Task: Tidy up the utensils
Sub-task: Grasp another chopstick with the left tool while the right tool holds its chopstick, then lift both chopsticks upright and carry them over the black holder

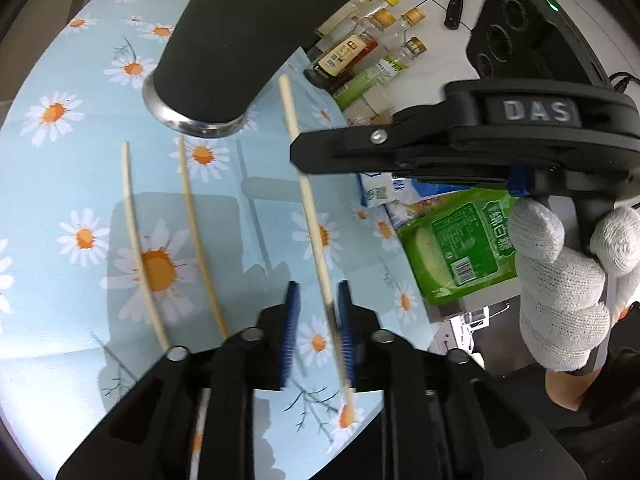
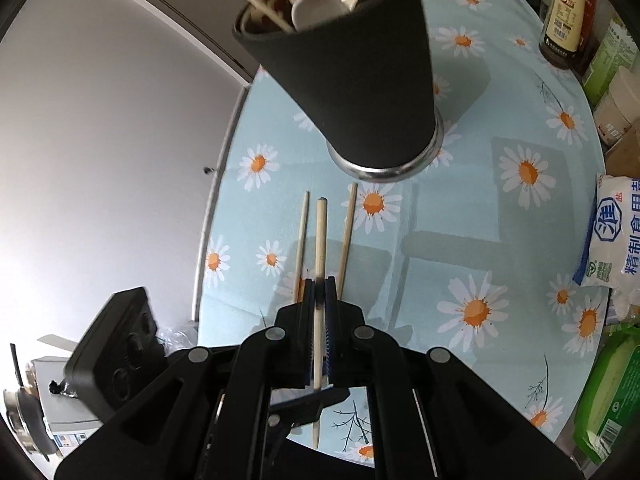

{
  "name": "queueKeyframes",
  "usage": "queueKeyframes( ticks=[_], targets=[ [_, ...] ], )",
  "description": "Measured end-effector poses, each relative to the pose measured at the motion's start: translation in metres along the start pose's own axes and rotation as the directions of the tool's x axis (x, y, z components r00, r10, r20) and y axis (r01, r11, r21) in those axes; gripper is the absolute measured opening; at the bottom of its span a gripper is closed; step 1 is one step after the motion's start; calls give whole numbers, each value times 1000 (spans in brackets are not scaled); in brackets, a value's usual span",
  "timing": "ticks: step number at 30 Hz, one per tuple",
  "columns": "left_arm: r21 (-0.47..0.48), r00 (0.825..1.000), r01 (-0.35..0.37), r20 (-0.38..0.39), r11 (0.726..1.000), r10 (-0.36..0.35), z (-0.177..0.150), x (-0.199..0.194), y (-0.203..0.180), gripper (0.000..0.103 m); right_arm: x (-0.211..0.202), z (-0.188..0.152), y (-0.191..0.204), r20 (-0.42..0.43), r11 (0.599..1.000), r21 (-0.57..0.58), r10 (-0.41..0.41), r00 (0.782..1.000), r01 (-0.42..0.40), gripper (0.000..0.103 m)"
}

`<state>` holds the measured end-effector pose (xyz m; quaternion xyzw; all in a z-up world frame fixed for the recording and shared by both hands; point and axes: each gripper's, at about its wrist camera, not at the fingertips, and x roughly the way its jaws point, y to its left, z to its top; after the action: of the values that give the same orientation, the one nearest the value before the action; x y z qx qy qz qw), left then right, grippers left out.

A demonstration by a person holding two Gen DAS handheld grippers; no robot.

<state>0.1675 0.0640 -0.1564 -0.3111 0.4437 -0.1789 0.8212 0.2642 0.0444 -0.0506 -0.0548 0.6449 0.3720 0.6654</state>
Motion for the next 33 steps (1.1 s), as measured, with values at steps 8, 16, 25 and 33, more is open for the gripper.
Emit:
queueKeyframes(
  ticks=[8, 16, 25, 33],
  targets=[
    [103, 996, -76, 48, 992, 71, 15, -1, -21, 4, -31, -3, 7, 123, 988, -148, 57, 991, -38, 6],
    [248, 968, -230, 155, 941, 196, 41, -4, -51, 3, -69, 2, 0, 242, 966, -251, 133, 961, -71, 6],
    [357, 907, -386, 314, 850, 280, 71, -9, -84, 4, -113, 11, -3, 402, 942, -332, 193, 895, -54, 6],
    [394, 862, -469, 398, 791, 313, 97, -18, -102, 4, -148, 19, 14, 506, 919, -394, 206, 837, 12, 6]
  ],
)
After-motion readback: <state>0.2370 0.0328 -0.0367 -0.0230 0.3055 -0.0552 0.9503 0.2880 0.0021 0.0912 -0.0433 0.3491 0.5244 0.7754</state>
